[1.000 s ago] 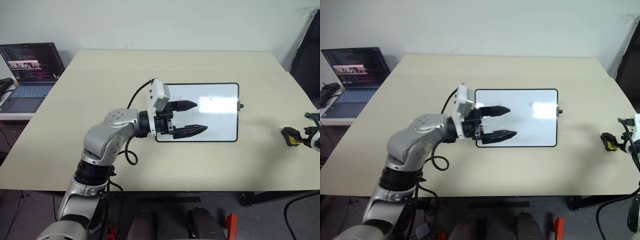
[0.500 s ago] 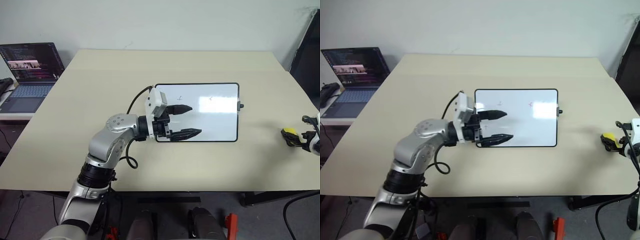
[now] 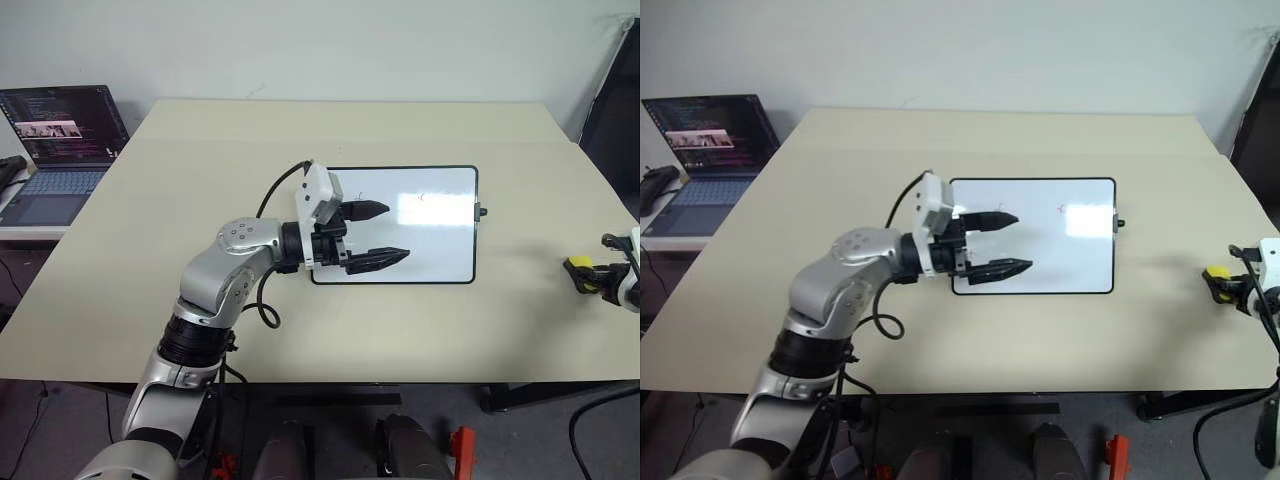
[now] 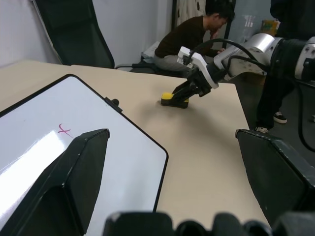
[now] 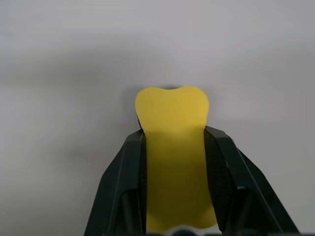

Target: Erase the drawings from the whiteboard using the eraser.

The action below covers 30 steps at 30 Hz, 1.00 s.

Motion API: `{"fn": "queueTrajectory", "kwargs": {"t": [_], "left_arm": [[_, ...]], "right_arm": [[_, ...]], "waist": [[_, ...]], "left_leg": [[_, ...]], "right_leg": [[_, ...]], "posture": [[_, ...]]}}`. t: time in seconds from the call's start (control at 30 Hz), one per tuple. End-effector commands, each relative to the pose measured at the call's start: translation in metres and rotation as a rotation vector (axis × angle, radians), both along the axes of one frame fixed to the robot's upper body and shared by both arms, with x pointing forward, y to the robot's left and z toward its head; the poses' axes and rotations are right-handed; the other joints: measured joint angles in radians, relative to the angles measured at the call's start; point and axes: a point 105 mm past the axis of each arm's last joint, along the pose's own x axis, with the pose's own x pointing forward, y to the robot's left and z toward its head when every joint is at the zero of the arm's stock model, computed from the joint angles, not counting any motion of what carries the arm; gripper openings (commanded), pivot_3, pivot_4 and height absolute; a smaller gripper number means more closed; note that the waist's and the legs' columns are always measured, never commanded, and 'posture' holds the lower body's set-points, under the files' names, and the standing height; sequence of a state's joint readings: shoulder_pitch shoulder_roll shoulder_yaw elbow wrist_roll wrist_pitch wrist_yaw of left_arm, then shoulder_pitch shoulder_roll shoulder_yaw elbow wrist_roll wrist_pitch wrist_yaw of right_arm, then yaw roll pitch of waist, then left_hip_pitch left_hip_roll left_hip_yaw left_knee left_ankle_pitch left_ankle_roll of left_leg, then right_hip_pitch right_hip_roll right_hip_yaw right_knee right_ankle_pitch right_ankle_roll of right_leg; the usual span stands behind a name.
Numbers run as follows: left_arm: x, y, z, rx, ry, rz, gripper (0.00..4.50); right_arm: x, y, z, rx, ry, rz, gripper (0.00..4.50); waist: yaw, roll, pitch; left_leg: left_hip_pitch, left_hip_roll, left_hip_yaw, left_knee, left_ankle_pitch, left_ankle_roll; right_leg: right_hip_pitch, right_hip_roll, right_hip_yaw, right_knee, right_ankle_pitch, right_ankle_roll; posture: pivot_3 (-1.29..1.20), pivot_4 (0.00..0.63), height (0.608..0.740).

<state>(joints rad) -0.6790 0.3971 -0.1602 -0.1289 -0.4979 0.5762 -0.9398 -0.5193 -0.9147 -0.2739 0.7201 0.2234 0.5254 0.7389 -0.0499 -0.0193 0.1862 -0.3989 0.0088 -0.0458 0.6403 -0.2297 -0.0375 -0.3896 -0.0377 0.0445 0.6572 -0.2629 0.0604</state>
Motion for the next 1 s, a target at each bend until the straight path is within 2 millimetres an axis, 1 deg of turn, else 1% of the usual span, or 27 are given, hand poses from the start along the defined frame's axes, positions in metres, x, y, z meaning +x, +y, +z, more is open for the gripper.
{"fn": "queueTrajectory", "kwargs": {"t": [0.03, 0.13, 0.2, 0.27, 0.3, 0.33, 0.4, 0.47, 0.53, 0.57, 0.67, 0.73, 0.77, 0.87, 1.0], "left_arm": [[0.005, 0.017, 0.007, 0.007, -0.055, 0.043, 4.50], [0.011, 0.040, 0.002, 0.033, -0.068, 0.108, 4.50], [0.010, 0.056, -0.003, 0.043, -0.072, 0.134, 4.50], [0.008, 0.071, -0.007, 0.053, -0.079, 0.167, 4.50], [0.006, 0.083, -0.008, 0.054, -0.085, 0.188, 4.50], [0.005, 0.091, -0.009, 0.054, -0.086, 0.204, 4.50], [0.002, 0.107, -0.022, 0.100, -0.076, 0.234, 4.50], [-0.004, 0.115, -0.038, 0.156, -0.057, 0.238, 4.50], [-0.007, 0.122, -0.045, 0.169, -0.048, 0.266, 4.50], [-0.008, 0.129, -0.047, 0.180, -0.044, 0.293, 4.50], [-0.007, 0.147, -0.059, 0.231, -0.036, 0.367, 4.50], [-0.007, 0.152, -0.066, 0.249, -0.025, 0.387, 4.50], [-0.007, 0.153, -0.069, 0.250, -0.019, 0.392, 4.50], [-0.008, 0.150, -0.070, 0.233, -0.013, 0.402, 4.50], [-0.007, 0.146, -0.068, 0.216, -0.018, 0.402, 4.50]], "right_arm": [[0.006, 0.031, 0.067, -0.060, -0.186, 0.146, 1.26], [0.007, 0.085, 0.121, -0.188, -0.328, 0.317, 1.26], [0.005, 0.122, 0.150, -0.272, -0.411, 0.436, 1.26], [0.004, 0.155, 0.168, -0.340, -0.464, 0.549, 1.26], [0.003, 0.178, 0.176, -0.351, -0.504, 0.628, 1.26], [0.002, 0.196, 0.180, -0.354, -0.530, 0.687, 1.26], [0.000, 0.242, 0.176, -0.377, -0.552, 0.847, 1.26], [-0.001, 0.283, 0.163, -0.387, -0.555, 0.977, 1.26], [0.001, 0.319, 0.150, -0.350, -0.569, 1.054, 1.26], [0.009, 0.331, 0.143, -0.374, -0.582, 1.039, 1.26], [0.022, 0.350, 0.117, -0.508, -0.581, 1.029, 1.26], [0.025, 0.359, 0.103, -0.560, -0.580, 1.047, 1.26], [0.027, 0.363, 0.099, -0.573, -0.582, 1.052, 1.26], [0.037, 0.374, 0.086, -0.626, -0.574, 1.056, 1.26], [0.050, 0.376, 0.067, -0.704, -0.535, 1.065, 1.25]], "waist": [[-0.003, 0.001, 0.000], [-0.010, 0.004, 0.002], [-0.011, 0.004, 0.002], [-0.009, 0.005, 0.002], [-0.006, 0.004, 0.003], [-0.006, 0.004, 0.003], [-0.004, 0.002, 0.003], [-0.003, 0.002, 0.003], [0.000, 0.002, 0.003], [0.003, 0.002, 0.004], [0.018, 0.001, 0.003], [0.027, 0.000, 0.003], [0.027, 0.000, 0.003], [0.023, 0.000, 0.003], [0.019, 0.000, 0.003]], "left_leg": [[0.000, 0.000, 0.000, 0.000, 0.000, 0.000], [0.001, 0.001, 0.000, 0.000, 0.000, 0.000], [0.001, 0.001, 0.000, 0.000, 0.000, 0.000], [0.001, 0.002, 0.000, 0.000, 0.000, 0.000], [0.001, 0.002, -0.002, 0.000, 0.000, 0.000], [0.000, 0.002, -0.002, 0.000, 0.000, 0.000], [0.000, 0.003, -0.002, 0.000, 0.000, 0.000], [0.000, 0.003, -0.002, 0.000, 0.000, -0.001], [0.000, 0.003, -0.002, -0.001, -0.001, -0.001], [-0.001, 0.003, -0.002, 0.000, -0.001, -0.001], [-0.006, 0.003, -0.002, 0.000, -0.001, -0.001], [-0.013, 0.002, -0.003, 0.003, -0.001, -0.001], [-0.016, 0.002, -0.004, 0.004, -0.001, -0.001], [-0.017, 0.002, -0.003, 0.004, -0.001, -0.001], [-0.016, 0.002, -0.004, 0.004, -0.001, -0.001]], "right_leg": [[0.000, 0.000, 0.000, 0.000, -0.001, 0.002], [0.000, 0.000, 0.001, 0.002, -0.002, 0.003], [-0.001, 0.001, 0.000, 0.002, -0.002, 0.003], [-0.001, 0.001, 0.000, 0.002, -0.002, 0.003], [-0.001, 0.001, -0.001, 0.002, -0.003, 0.002], [-0.001, 0.001, -0.002, 0.001, -0.003, 0.002], [-0.001, 0.001, -0.002, 0.001, -0.002, 0.001], [-0.001, 0.001, -0.002, 0.001, -0.001, -0.001], [-0.001, 0.001, -0.002, 0.000, -0.001, -0.003], [-0.003, 0.000, -0.002, 0.001, 0.000, -0.003], [-0.008, 0.000, -0.002, 0.003, 0.000, -0.003], [-0.016, 0.000, -0.003, 0.006, 0.000, -0.004], [-0.018, 0.000, -0.003, 0.006, 0.000, -0.004], [-0.019, -0.001, -0.003, 0.006, 0.000, -0.004], [-0.019, 0.000, -0.004, 0.007, 0.000, -0.004]], "posture": [[0.00, 0.150, 0.740], [0.00, 0.150, 0.740], [0.00, 0.150, 0.740], [0.00, 0.150, 0.740], [0.00, 0.150, 0.740], [0.00, 0.150, 0.740], [0.00, 0.150, 0.740], [0.00, 0.150, 0.740], [0.00, 0.150, 0.740], [0.00, 0.150, 0.740], [0.00, 0.150, 0.740], [0.00, 0.150, 0.740], [0.00, 0.150, 0.740], [0.00, 0.150, 0.740], [0.00, 0.150, 0.740]]}}
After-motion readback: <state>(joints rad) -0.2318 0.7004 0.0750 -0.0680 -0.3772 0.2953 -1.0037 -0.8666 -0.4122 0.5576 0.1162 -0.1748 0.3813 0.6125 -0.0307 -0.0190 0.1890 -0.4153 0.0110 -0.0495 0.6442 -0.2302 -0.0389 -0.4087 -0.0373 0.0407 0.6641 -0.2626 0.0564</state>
